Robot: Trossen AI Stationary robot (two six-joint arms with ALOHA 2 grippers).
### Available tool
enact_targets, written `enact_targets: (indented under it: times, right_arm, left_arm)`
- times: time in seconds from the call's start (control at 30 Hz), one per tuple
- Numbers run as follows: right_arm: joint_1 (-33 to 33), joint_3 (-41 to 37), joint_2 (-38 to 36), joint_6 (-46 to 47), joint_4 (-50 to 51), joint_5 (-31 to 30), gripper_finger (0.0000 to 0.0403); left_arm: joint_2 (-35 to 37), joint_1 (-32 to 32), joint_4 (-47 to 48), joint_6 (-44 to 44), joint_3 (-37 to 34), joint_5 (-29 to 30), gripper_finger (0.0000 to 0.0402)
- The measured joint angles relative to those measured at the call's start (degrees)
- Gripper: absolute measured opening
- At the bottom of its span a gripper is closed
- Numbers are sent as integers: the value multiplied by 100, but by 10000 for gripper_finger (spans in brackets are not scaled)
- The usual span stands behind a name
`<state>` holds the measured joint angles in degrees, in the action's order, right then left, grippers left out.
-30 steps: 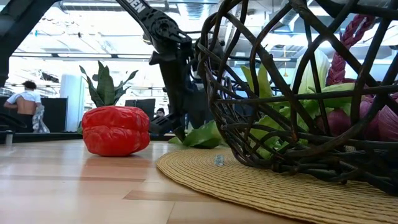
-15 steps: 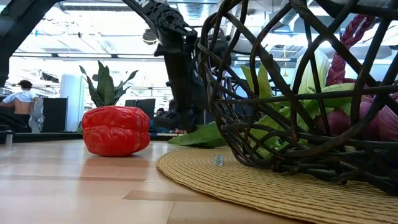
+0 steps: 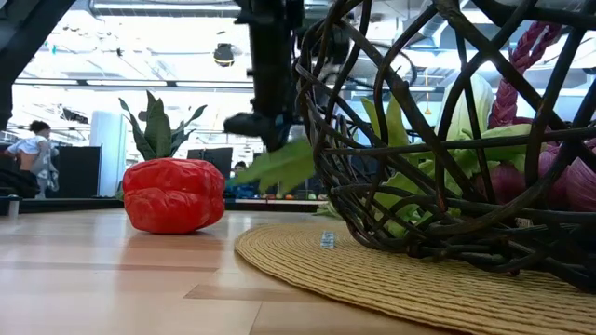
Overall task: Build produce basket
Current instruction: Put the green leaf lettuce into the black basket
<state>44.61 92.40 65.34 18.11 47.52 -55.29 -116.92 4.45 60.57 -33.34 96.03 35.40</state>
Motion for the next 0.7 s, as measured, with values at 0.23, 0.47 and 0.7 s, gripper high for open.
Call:
enact_targets:
  times: [0.23,0.47,0.7]
  right_arm:
    - [1,0,-24,-4,31,79,125]
    - [1,0,-52,-15,38,128,96]
    - [-12,0,-64,-222,50,-3,61]
  left_arm:
    - [370,-393,1003,425,761,247,0]
    - [1196,-978,1425,799,1100,476,0]
    - [1722,-1853,1127,796,1132,663,0]
